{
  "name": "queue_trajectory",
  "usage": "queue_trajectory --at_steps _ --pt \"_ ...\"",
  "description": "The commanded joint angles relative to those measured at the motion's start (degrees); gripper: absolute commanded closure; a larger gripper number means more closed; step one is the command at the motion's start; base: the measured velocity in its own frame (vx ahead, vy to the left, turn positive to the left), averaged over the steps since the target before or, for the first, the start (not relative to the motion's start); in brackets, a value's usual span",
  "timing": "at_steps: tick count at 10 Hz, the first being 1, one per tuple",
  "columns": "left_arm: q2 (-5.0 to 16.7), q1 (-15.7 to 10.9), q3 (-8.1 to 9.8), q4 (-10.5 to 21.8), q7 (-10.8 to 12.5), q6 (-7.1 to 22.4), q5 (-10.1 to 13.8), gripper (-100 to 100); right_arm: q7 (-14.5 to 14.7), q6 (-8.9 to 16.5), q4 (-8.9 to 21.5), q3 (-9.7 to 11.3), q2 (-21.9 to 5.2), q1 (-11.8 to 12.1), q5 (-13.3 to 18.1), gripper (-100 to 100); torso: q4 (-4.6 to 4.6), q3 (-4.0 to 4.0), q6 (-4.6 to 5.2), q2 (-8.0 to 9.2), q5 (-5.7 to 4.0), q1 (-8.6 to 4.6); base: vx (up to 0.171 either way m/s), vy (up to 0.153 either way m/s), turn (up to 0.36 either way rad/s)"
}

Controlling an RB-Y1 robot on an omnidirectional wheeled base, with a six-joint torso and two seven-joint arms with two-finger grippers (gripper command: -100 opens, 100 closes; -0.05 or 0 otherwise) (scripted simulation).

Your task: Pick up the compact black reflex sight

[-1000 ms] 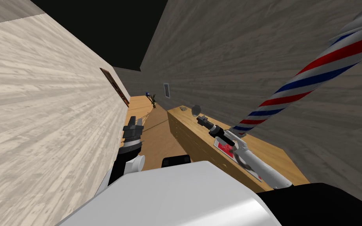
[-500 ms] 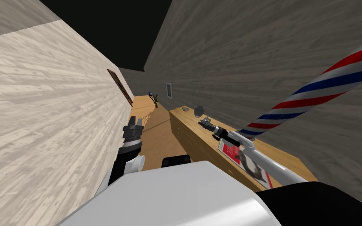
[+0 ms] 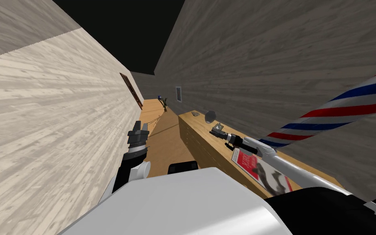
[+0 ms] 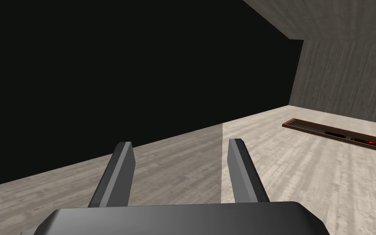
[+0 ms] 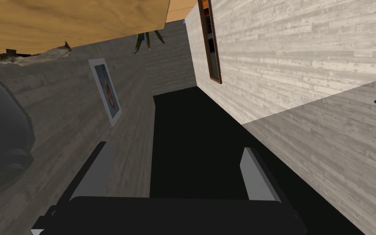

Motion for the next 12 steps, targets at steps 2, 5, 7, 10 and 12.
queue_trajectory --at_steps 2,5,7,10,12 --pt "0.00 0.00 0.00 0.00 0.00 0.00 0.00 0 0.44 -0.13 3.50 0.92 -4.64 2.49 1.01 -100 0.01 0.01 0.01 0.01 0.01 -0.01 0.017 0.020 0.126" --pt "0.00 0.00 0.00 0.00 0.00 0.00 0.00 0 0.88 -0.30 6.00 1.72 -9.17 4.25 1.74 -100 0.01 0.01 -0.01 0.02 0.01 0.04 0.011 0.024 0.097" --pt "0.00 0.00 0.00 0.00 0.00 0.00 0.00 0 1.32 -0.41 8.41 2.55 -12.05 6.12 2.44 -100 0.01 0.02 0.00 0.03 0.01 0.03 0.008 0.025 0.111" --pt "0.00 0.00 0.00 0.00 0.00 0.00 0.00 0 2.16 -0.45 12.20 4.24 -16.25 10.08 3.74 -100 0.03 0.06 0.00 0.10 0.01 0.01 -0.004 0.025 0.134" --pt "0.00 0.00 0.00 0.00 0.00 0.00 0.00 0 2.57 -0.40 15.03 5.09 -19.49 12.12 4.34 -100 0.04 0.07 0.04 0.12 0.02 0.07 -0.007 0.033 0.095"
